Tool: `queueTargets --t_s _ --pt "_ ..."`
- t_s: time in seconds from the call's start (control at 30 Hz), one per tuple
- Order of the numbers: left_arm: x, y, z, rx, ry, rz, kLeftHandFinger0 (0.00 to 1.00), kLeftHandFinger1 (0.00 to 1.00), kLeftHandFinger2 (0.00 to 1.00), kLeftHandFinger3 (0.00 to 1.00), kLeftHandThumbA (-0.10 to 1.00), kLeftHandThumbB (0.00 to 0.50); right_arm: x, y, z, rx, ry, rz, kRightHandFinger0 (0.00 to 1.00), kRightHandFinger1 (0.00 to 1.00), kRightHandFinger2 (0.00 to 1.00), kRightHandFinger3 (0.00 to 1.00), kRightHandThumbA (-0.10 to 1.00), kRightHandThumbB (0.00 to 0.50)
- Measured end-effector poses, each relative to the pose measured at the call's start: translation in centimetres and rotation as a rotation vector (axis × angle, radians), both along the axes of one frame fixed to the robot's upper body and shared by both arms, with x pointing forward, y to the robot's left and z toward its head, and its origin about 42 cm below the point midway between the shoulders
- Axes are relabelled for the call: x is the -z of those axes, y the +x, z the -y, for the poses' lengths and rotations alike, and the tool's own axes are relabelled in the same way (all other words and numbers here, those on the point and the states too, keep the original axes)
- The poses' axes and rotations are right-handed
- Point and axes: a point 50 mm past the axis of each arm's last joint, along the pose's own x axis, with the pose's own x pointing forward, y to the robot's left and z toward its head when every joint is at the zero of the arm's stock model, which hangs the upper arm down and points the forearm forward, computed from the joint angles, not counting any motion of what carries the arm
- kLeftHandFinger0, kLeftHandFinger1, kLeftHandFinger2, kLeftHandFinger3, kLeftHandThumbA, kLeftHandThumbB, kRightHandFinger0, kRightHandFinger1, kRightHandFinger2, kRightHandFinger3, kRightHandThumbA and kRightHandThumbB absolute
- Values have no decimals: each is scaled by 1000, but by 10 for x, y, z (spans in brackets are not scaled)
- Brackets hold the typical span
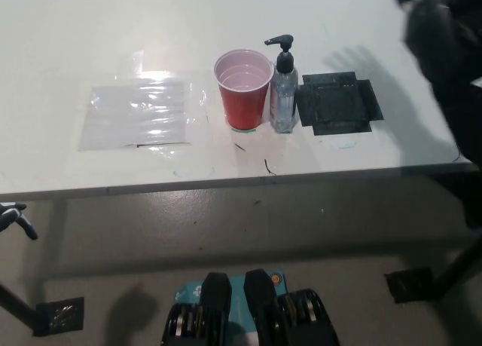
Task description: The robot uses its right hand to press the hand soap kept in the middle of the table to get liquid hand soap out
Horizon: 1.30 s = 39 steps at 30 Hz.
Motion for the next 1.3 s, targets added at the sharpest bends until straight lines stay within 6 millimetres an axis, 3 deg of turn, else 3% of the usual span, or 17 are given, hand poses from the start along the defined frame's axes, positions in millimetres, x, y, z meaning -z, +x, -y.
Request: queueTargets --t_s 0.13,0.3,0.4,0.47,0.53,0.57,0.7,0.83,0.9,0.97,1.03,1.1,1.2,1.23,1.27,1.3 --pt "4 -2 0 -3 -8 -7 1000 1000 1000 791 1000 204 17 -17 37 38 37 1 1000 1000 1000 1000 1000 432" --pt "7 -5 -1 -8 -11 -15 1000 1000 1000 741 1000 194 46 -48 76 67 130 -29 1000 1000 1000 1000 1000 460" --pt "8 -6 -2 -11 -17 -15 1000 1000 1000 725 1000 187 75 -63 101 96 198 -89 1000 1000 1000 1000 1000 487" --pt "8 -6 -2 -13 -19 -14 1000 1000 1000 752 1000 181 97 -71 114 122 230 -140 1000 1000 1000 1000 1000 454" --pt "8 -6 -2 -12 -22 -13 1000 1000 1000 737 1000 173 119 -79 128 145 265 -192 1000 1000 1000 1000 1000 473" --pt "8 -6 -2 -12 -24 -12 1000 1000 1000 717 1000 161 128 -83 133 156 278 -213 1000 1000 1000 1000 1000 454" --pt "8 -7 -3 -16 -27 -7 1000 1000 1000 738 1000 159 158 -96 149 189 330 -284 1000 1000 1000 1000 1000 439" --pt "8 -7 -2 -17 -32 -4 1000 1000 1000 780 1000 148 184 -109 159 218 404 -336 1000 1000 1000 1000 1000 385" --pt "8 -7 -2 -16 -33 -3 1000 1000 1000 782 1000 155 193 -113 162 230 428 -352 1000 1000 1000 1000 1000 406" --pt "8 -6 -2 -15 -35 -2 1000 1000 1000 790 1000 158 207 -118 165 244 473 -378 1000 1000 1000 1000 1000 393" --pt "8 -6 -2 -14 -36 -2 1000 1000 1000 830 1000 176 217 -122 168 257 509 -400 1000 1000 1000 1000 1000 340" --pt "8 -6 -1 -12 -38 -2 1000 1000 1000 848 1000 175 230 -127 171 277 542 -423 1000 1000 1000 1000 1000 355" --pt "8 -6 -1 -12 -38 -1 1000 1000 1000 816 1000 158 247 -133 176 316 572 -452 1000 1000 1000 1000 1000 331" --pt "8 -6 -1 -12 -38 -1 1000 1000 1000 809 1000 153 253 -135 179 331 582 -460 845 806 752 1000 1000 327" --pt "8 -6 -1 -12 -38 -1 1000 1000 1000 809 1000 149 257 -136 181 347 591 -463 452 446 458 1000 1000 334" --pt "8 -6 -1 -11 -38 -1 1000 1000 1000 810 1000 149 260 -137 184 361 601 -464 307 330 376 1000 1000 337"
